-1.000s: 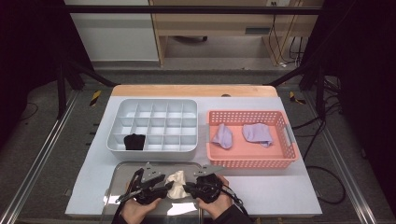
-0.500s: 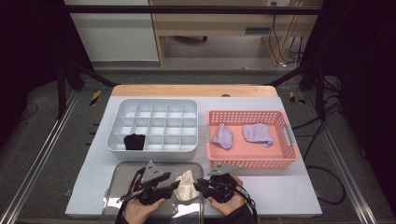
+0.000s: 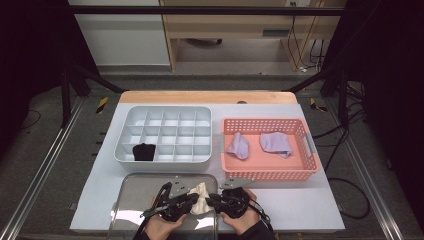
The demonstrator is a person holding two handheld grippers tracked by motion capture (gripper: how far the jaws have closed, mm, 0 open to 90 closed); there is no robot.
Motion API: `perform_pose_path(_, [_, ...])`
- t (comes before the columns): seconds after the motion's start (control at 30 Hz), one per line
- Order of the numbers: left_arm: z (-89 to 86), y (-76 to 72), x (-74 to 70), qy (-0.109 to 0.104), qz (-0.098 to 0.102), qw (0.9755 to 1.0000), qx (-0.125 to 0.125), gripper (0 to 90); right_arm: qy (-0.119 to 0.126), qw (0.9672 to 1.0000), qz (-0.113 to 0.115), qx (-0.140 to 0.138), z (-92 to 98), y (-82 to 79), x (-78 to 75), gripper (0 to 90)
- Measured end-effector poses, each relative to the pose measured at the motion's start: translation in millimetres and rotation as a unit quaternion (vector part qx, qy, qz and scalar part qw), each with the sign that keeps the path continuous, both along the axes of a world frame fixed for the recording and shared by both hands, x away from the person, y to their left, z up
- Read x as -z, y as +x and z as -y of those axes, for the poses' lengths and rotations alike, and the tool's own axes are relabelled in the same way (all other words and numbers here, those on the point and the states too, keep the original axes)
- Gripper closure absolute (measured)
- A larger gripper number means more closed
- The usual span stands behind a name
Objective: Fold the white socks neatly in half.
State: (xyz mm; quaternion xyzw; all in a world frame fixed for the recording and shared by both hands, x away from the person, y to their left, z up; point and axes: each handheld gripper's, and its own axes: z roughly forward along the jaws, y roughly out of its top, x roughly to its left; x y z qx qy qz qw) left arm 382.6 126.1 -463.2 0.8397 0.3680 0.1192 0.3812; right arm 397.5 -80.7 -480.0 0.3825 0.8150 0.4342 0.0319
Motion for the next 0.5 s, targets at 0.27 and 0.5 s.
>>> perform_pose_path(0.27, [0.1,0.6,2.9,-0.001,0.002,1.0000,0.000,89.0,0.048,0.9988,-0.010,0.000,2.8,-0.7,-8.4,84.9])
perform_pose_path(0.5, [-6.0,0.5,1.5,-0.022,-0.006,0.9997,-0.001,89.1,0.065,0.9976,0.005,-0.021,-1.7,-5.4,-16.1,85.5])
